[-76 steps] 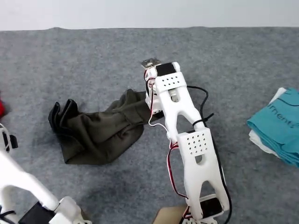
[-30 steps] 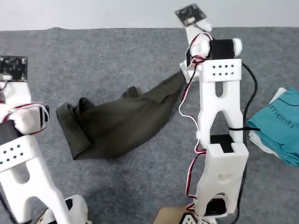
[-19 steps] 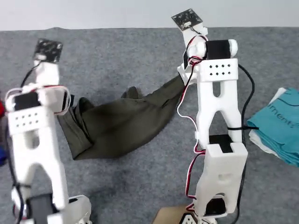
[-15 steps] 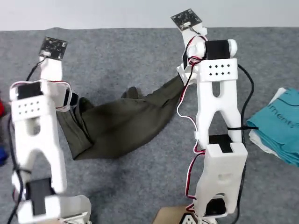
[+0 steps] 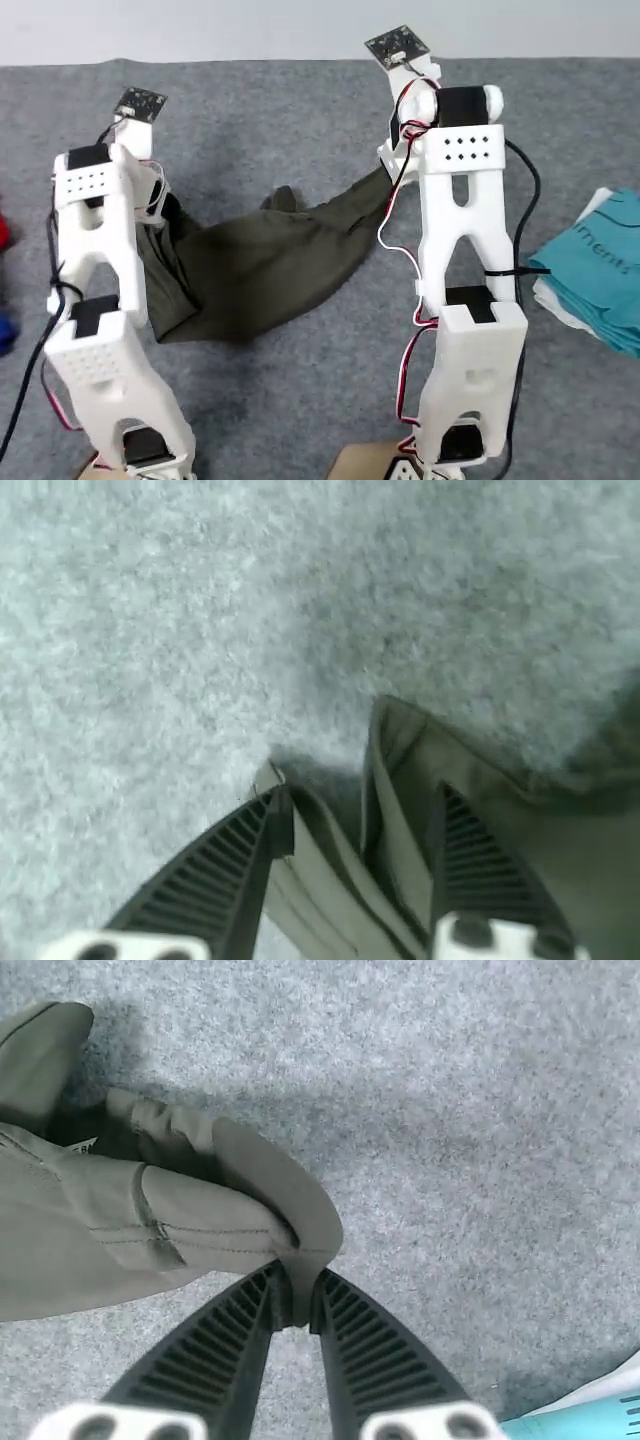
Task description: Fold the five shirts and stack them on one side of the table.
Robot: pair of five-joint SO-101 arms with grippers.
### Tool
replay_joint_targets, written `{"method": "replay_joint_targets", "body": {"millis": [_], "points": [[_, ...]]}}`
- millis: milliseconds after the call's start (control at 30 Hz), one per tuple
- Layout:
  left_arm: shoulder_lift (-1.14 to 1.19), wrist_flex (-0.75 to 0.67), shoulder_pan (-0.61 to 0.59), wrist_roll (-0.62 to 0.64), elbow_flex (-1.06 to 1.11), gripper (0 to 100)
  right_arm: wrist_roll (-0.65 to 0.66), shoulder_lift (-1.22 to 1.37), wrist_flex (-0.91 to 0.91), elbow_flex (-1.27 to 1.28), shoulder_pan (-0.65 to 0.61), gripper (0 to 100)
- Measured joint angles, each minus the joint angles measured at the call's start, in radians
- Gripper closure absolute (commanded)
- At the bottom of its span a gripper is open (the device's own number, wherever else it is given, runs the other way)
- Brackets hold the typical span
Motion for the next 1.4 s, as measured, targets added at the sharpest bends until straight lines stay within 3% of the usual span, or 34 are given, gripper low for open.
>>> {"method": "replay_joint_targets", "body": {"millis": [467,767,967,1200,1400], "points": [[0.354,0.21,0.072,0.0,-0.399,78,0.0,0.0,0.0,0.0,0.0,98.8],[0.568,0.365,0.089,0.0,-0.735,86,0.0,0.0,0.0,0.0,0.0,98.8],[0.672,0.457,0.101,0.002,-0.927,100,0.0,0.0,0.0,0.0,0.0,98.8],[0.675,0.457,0.083,0.002,-1.114,100,0.008,-0.003,0.0,0.0,0.0,98.8],[0.47,0.457,0.06,0.002,-1.163,100,0.038,-0.058,0.0,-0.063,0.029,98.8]]}}
